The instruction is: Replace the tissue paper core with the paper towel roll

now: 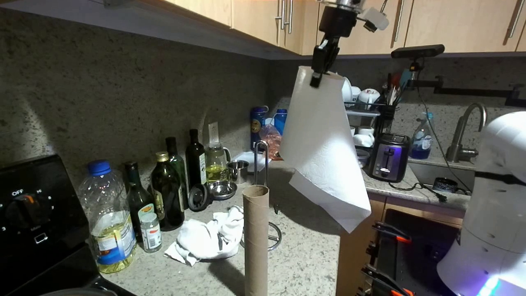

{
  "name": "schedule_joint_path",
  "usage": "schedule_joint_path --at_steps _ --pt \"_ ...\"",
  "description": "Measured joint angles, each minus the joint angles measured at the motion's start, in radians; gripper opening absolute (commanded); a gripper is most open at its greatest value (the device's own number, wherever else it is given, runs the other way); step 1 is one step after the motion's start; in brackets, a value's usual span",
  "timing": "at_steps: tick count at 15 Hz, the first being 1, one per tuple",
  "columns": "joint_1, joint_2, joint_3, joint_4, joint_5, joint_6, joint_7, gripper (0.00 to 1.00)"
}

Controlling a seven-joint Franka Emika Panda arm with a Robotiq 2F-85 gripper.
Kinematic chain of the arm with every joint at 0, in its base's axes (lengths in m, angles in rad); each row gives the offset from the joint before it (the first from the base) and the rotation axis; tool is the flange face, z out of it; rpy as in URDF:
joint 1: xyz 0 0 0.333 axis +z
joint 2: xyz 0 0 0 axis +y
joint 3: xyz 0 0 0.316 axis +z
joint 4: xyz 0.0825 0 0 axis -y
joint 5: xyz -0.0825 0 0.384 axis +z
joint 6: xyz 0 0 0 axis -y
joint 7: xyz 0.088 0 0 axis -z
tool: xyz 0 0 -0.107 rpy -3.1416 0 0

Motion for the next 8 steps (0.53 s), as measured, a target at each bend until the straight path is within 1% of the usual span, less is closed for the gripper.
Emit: schedule_joint_path --at_steps 8 --pt "0.079 -0.157 -0.001 -0.001 0.043 0.005 -0.092 0.07"
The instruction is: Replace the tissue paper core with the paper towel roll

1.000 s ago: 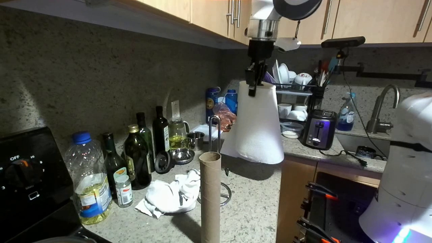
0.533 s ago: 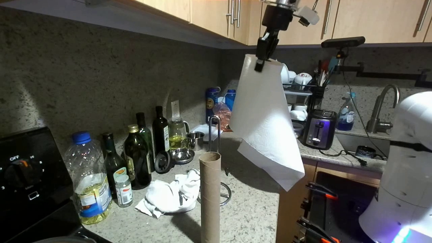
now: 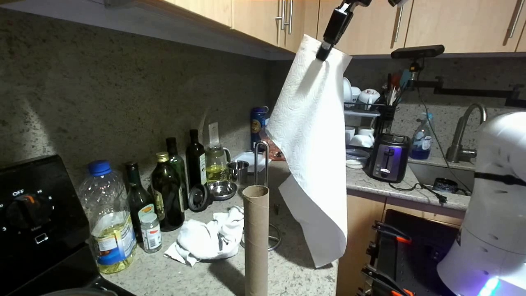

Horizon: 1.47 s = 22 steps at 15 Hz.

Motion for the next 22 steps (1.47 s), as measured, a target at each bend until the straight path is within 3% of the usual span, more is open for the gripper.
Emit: schedule_joint_path --at_steps 13,22 --pt "0.128 -0.183 -0.009 -0.038 0.089 0.008 -0.109 0.07" --pt "0.169 -0.149 0.001 -0.043 0.101 0.013 -0.109 0.07"
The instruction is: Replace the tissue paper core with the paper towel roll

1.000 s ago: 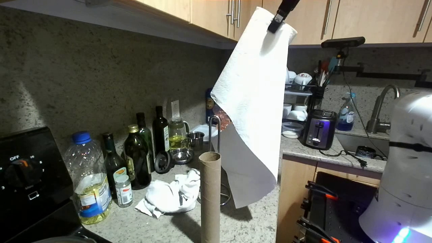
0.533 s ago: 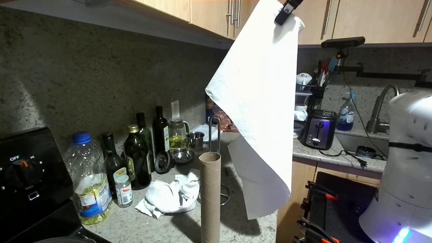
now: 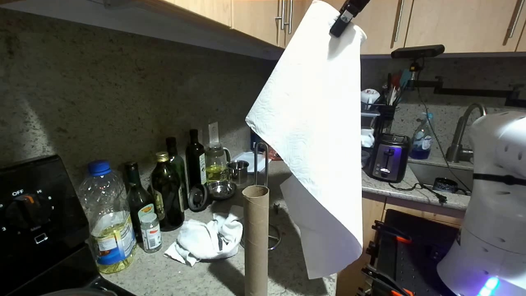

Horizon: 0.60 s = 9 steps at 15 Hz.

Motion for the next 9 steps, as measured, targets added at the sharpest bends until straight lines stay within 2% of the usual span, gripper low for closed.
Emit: schedule_joint_path --at_steps 9 --pt "-0.015 0.19 0.07 0.103 -0.023 0.009 0.001 0.07"
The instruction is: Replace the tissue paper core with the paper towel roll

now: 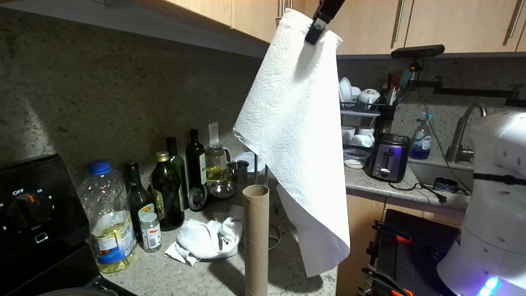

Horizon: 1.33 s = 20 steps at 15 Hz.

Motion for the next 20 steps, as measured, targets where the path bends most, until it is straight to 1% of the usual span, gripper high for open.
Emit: schedule_joint_path --at_steps 3,7,12,16,20 --pt "-0.018 0.043 0.02 0.047 -0.024 -0.002 0.005 0.07" --pt "-0.041 0.055 0.041 0.089 -0.047 -0.017 0.018 0.07" --pt "-0.059 0.055 0.068 0.127 -0.07 -0.082 0.06 0.07" --pt "-0.06 0.055 0.075 0.145 -0.072 -0.132 0.067 0.07" --pt "-0.061 0.063 0.074 0.15 -0.072 -0.148 0.067 0.07"
